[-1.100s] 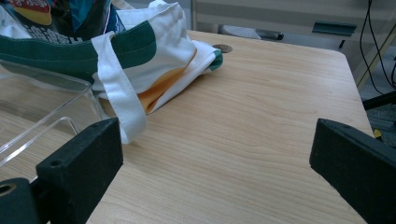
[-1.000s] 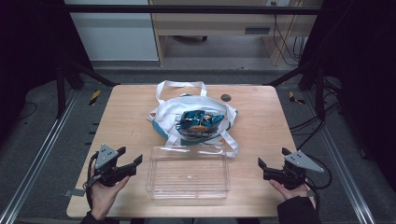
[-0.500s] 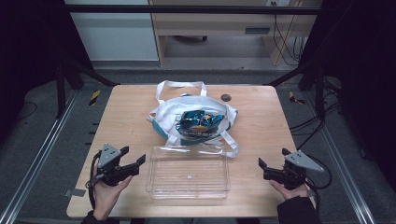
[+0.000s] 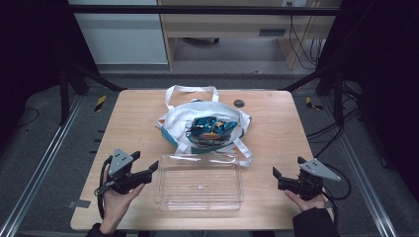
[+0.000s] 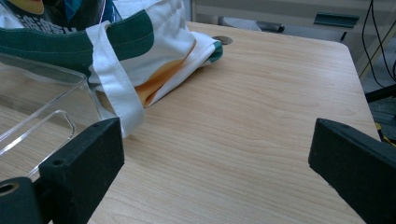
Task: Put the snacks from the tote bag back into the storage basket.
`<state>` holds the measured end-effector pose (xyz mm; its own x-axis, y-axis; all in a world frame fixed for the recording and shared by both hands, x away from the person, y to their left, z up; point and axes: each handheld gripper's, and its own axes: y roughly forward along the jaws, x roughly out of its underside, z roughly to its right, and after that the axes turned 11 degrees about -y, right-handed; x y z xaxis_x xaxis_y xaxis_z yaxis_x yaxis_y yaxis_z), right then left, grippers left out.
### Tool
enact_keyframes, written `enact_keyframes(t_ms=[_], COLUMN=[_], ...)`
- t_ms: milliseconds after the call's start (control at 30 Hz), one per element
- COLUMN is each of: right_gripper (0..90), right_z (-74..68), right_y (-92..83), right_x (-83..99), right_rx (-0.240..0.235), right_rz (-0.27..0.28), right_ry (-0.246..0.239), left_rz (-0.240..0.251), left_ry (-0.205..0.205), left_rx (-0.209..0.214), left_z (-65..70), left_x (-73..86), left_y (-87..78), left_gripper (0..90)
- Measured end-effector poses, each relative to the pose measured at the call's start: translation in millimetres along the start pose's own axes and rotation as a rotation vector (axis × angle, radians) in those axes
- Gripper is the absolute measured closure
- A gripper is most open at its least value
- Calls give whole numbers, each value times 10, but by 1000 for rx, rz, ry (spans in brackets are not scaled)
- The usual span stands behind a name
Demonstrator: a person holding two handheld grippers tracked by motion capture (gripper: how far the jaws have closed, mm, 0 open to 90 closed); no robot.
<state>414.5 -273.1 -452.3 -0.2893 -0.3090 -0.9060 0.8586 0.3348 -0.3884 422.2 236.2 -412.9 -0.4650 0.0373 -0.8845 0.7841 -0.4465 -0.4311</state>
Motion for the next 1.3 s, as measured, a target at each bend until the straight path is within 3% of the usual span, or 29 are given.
enact_keyframes(t_ms=[1300], right_gripper=[38], right_z=[-19], right_y=[19], right_x=[4], right_rx=[-4], right_rz=[-20], right_ry=[-7], left_rz=[32], left_ry=[34], left_rx=[66], left_z=[344], left_x=[-332], left_y=[201], left_gripper=[265])
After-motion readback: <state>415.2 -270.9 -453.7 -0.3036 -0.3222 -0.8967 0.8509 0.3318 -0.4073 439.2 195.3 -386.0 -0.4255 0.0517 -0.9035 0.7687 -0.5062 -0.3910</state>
